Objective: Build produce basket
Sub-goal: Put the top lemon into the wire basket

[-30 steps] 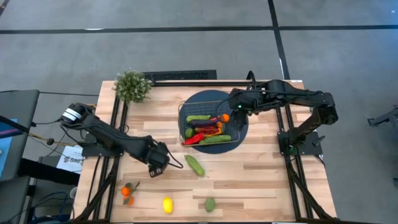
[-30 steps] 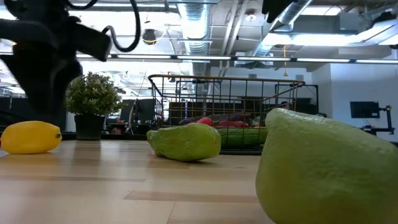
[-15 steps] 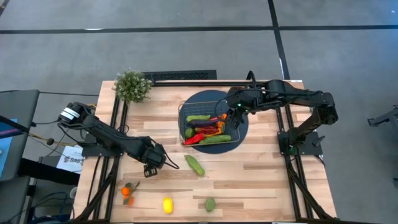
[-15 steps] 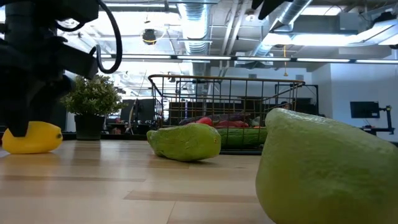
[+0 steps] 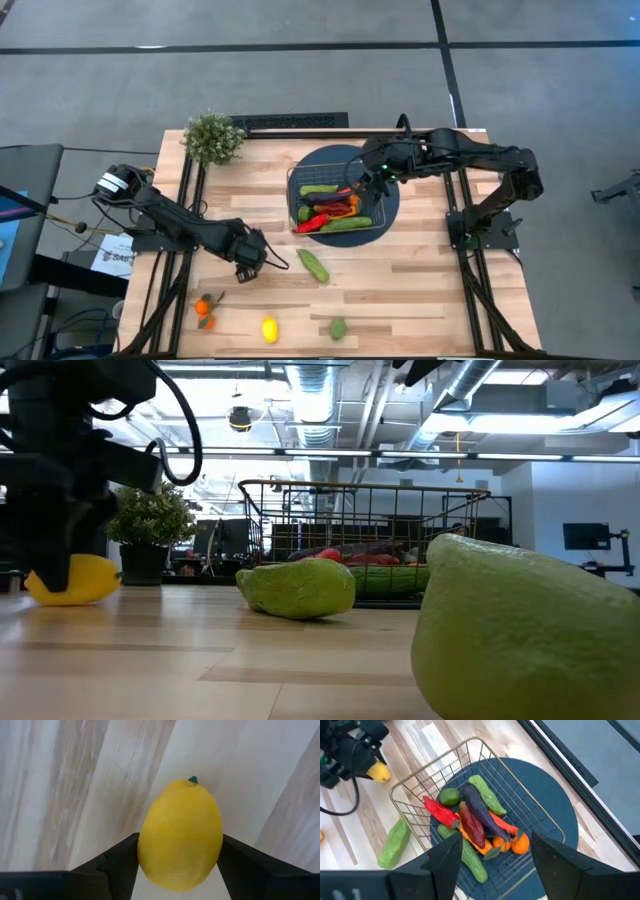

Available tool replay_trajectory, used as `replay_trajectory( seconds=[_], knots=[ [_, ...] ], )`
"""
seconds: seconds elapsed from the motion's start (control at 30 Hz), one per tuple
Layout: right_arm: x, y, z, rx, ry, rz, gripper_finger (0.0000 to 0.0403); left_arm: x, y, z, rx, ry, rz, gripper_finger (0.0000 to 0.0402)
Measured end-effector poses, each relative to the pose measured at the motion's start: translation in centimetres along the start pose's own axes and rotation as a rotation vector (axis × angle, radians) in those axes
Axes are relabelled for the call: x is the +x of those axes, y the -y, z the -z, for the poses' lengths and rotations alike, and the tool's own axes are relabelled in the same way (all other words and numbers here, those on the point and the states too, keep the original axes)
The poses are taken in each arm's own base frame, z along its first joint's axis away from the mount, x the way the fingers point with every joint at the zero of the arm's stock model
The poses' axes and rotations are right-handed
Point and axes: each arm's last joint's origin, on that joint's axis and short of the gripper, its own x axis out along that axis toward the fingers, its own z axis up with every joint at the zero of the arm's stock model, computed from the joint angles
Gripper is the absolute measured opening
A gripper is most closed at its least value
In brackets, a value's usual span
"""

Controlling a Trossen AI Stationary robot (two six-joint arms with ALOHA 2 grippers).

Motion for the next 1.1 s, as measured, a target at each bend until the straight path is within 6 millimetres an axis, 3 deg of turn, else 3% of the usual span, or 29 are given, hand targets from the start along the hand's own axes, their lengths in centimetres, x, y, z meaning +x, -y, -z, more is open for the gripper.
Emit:
replay_trajectory(
  seconds=[0.47, 0.6, 0.83, 0.97, 1.1],
  knots=[
    [0.2, -0.2, -0.2, -0.002, 0.016, -0.008, 0.0255, 0.0, 0.2, -0.2, -0.040, 0.020, 0.023, 0.0229],
    [0.2, -0.2, -0.2, -0.003, 0.016, -0.008, 0.0255, 0.0, 0.2, -0.2, -0.041, 0.020, 0.024, 0.0201],
    [0.2, -0.2, -0.2, -0.004, 0.014, -0.007, 0.0255, 0.0, 0.2, -0.2, -0.061, 0.015, 0.028, 0.0114],
    [0.2, -0.1, -0.1, -0.008, 0.006, -0.004, 0.0255, -0.4, 0.4, -0.5, -0.087, 0.018, 0.033, 0.0113],
    [0.2, 0.0, 0.0, -0.014, -0.007, 0.003, 0.0255, -2.4, 1.2, -1.9, -0.076, 0.068, 0.047, 0.0117]
  ],
)
